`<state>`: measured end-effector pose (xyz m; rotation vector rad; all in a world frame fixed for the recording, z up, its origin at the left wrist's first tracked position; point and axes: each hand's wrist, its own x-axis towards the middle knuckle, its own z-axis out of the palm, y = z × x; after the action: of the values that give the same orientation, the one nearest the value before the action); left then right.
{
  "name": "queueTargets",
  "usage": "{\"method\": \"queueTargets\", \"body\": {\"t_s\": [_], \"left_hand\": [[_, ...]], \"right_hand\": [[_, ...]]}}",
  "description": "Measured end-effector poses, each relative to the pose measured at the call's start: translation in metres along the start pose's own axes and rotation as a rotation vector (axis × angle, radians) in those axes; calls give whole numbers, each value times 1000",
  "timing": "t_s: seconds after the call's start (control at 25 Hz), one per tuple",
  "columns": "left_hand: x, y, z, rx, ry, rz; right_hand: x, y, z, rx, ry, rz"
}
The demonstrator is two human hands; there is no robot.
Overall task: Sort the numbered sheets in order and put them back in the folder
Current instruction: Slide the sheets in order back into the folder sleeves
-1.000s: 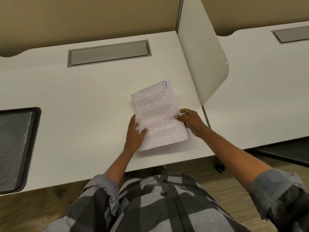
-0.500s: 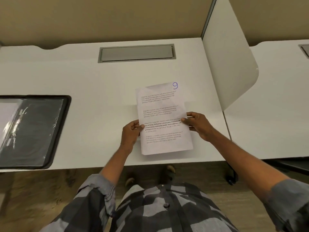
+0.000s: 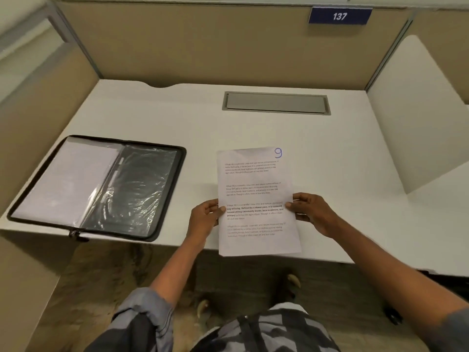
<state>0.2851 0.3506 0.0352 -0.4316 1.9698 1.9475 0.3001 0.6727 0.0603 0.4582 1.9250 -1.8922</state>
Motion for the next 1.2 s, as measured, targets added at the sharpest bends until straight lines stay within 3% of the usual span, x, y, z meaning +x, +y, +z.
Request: {"method": "queueTargets", "body": {"t_s": [0.44, 0.88, 1.2], "left_hand": [[6, 12, -158, -70, 119, -45], [76, 44, -222, -70, 228, -134], [127, 55, -254, -34, 119, -157]], "right_hand": [[46, -41, 152, -27, -135, 27], [155, -85, 209, -97, -267, 82], [189, -104, 238, -79, -231, 84]]}}
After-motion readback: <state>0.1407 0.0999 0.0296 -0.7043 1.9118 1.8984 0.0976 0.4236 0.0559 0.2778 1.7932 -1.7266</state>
